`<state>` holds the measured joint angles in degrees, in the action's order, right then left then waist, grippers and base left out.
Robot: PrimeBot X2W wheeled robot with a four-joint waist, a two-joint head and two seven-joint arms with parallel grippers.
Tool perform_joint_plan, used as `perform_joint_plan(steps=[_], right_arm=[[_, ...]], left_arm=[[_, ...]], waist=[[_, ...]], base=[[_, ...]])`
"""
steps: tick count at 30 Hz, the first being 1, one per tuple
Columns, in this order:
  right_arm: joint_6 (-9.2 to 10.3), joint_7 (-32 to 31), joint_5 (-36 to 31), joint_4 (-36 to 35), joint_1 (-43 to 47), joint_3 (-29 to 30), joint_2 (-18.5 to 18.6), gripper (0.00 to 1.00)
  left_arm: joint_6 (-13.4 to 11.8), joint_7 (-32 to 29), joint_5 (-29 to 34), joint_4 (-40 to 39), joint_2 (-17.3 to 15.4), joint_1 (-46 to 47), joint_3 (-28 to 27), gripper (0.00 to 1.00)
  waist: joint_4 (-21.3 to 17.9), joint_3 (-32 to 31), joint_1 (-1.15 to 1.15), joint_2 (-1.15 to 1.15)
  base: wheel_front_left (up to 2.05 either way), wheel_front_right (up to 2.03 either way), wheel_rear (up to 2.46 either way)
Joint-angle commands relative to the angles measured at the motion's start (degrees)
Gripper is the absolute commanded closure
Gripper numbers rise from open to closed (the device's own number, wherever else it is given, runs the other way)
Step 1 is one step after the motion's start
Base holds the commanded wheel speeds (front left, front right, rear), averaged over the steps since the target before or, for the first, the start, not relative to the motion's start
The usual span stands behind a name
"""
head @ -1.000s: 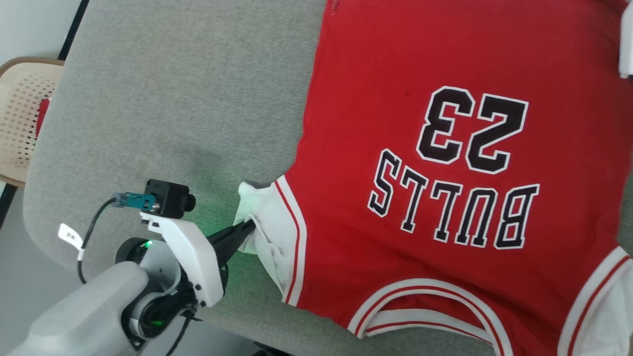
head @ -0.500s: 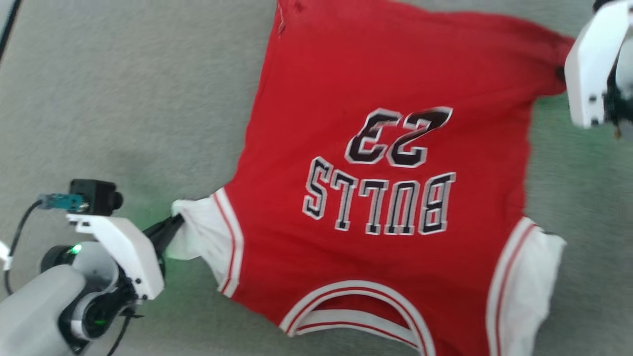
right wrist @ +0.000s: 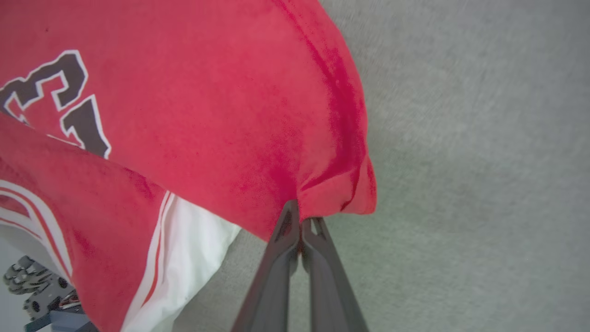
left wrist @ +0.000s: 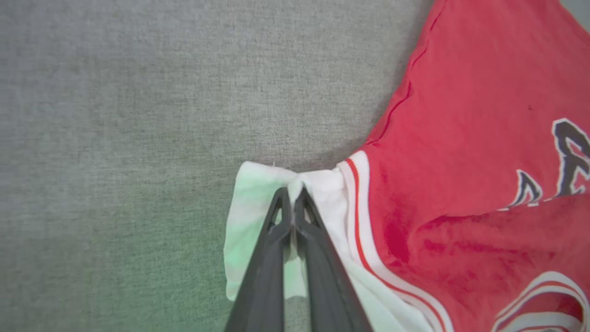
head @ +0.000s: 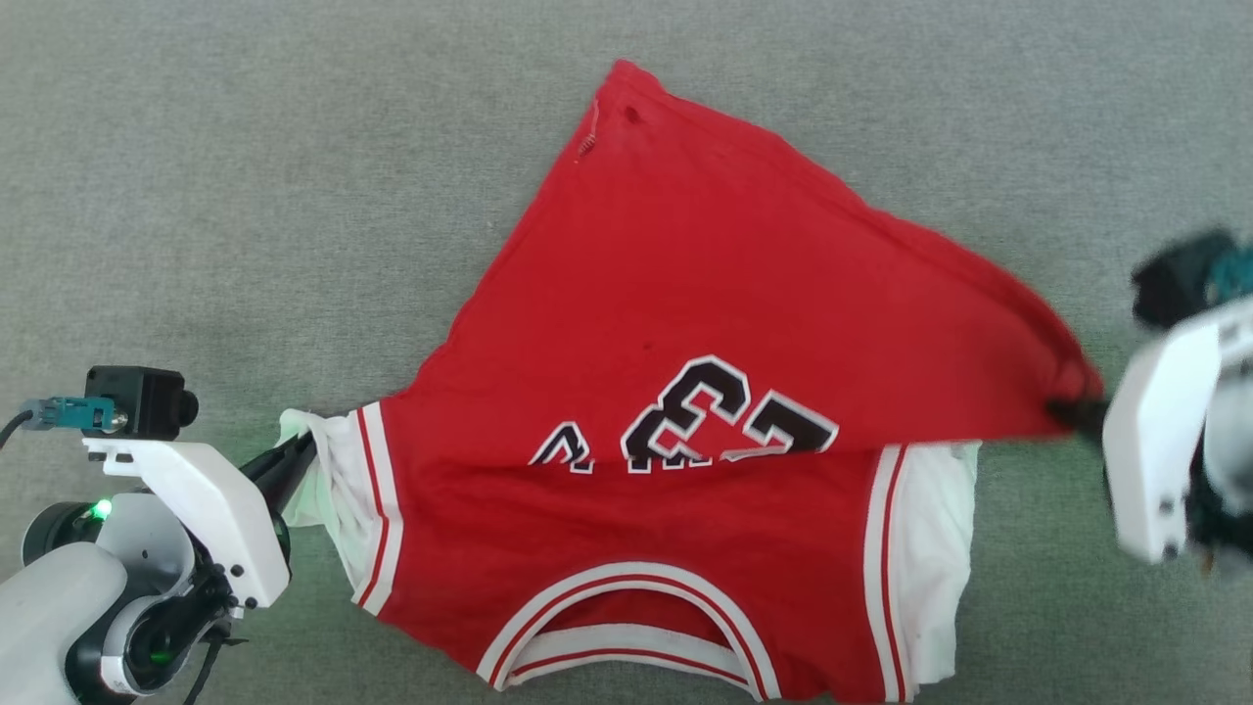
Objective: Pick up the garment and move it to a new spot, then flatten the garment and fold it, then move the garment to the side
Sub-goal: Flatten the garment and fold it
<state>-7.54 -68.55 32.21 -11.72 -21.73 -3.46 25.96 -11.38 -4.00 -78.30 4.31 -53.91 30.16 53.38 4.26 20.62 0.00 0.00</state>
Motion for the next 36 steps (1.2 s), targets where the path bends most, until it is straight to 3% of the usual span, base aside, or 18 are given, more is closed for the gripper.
perform_joint_plan(steps=[1, 7, 11, 12, 14, 15, 17, 22, 29, 32, 36], right_arm=[[0.1, -0.4, -0.5, -2.7, 4.9, 2.1, -2.6, 1.0], [0.09, 2.5, -1.9, -2.3, 12.5, 5.3, -7.2, 1.0], [0.11, 8.6, -3.0, 4.5, 13.5, 5.4, -8.7, 1.0], [0.13, 10.2, -3.3, 6.5, 13.1, 5.2, -8.9, 0.74], [0.22, 12.7, -4.2, 10.1, 12.1, 4.9, -9.0, 0.61], [0.23, 13.7, -4.6, 10.9, 11.7, 4.0, -8.4, 0.0], [0.24, 14.3, -4.7, 11.2, 10.9, 3.4, -8.0, 0.0], [0.09, 11.6, -4.2, 0.1, 11.3, 4.6, -4.9, 0.0], [0.07, 7.1, -4.8, -15.1, 9.4, 8.1, -5.4, 0.0], [0.07, 9.1, -5.3, -16.5, 5.3, 6.2, -5.8, 0.0], [0.07, 13.5, -5.3, -11.4, -1.7, 2.5, -5.6, 0.0]], left_arm=[[-0.4, -0.1, -0.1, -0.6, -0.3, -0.1, -0.3, 1.0], [-0.5, -0.7, 0.3, -1.2, -0.2, 0.9, -0.1, 1.0], [-0.1, -1.0, 0.7, -1.0, 0.4, 1.5, 0.0, 1.0], [0.0, -1.0, 0.7, -0.8, 0.6, 1.6, 0.0, 1.0], [0.3, -1.2, 0.7, -0.5, 0.9, 1.8, 0.1, 1.0], [0.3, -1.2, 0.7, -0.3, 1.0, 1.9, 0.1, 1.0], [0.6, -1.2, 0.7, 0.0, 1.2, 1.8, 0.2, 1.0], [0.8, -0.9, 0.5, 0.0, 1.8, 1.2, 0.5, 1.0], [1.2, -0.8, 1.0, -0.5, 2.7, 1.3, 0.8, 1.0], [1.4, -1.4, 1.6, -0.4, 3.4, 2.3, 1.3, 1.0], [2.2, -2.0, 2.6, 0.3, 5.3, 3.8, 1.9, 1.0]], waist=[[-0.4, 0.2, 0.0, 0.0], [-0.4, 0.9, 0.0, 0.0], [-0.1, 1.4, 0.0, 0.0], [0.0, 1.5, 0.0, 0.0], [0.2, 1.5, 0.0, 0.0], [0.3, 1.5, 0.0, 0.0], [0.4, 1.2, 0.0, 0.0], [1.1, 0.5, 0.0, 0.0], [3.1, 0.1, 0.0, 0.0], [4.6, 0.4, 0.0, 0.0], [7.3, 0.8, 0.0, 0.0]], base=[[0.0, 0.0, 0.0], [0.0, 0.0, 0.0], [0.0, 0.0, 0.0], [0.0, 0.0, 0.0], [0.0, 0.0, 0.0], [0.0, 0.0, 0.0], [0.0, 0.0, 0.0], [0.0, 0.0, 0.0], [0.0, 0.0, 0.0], [0.0, 0.0, 0.0], [0.0, 0.0, 0.0]])
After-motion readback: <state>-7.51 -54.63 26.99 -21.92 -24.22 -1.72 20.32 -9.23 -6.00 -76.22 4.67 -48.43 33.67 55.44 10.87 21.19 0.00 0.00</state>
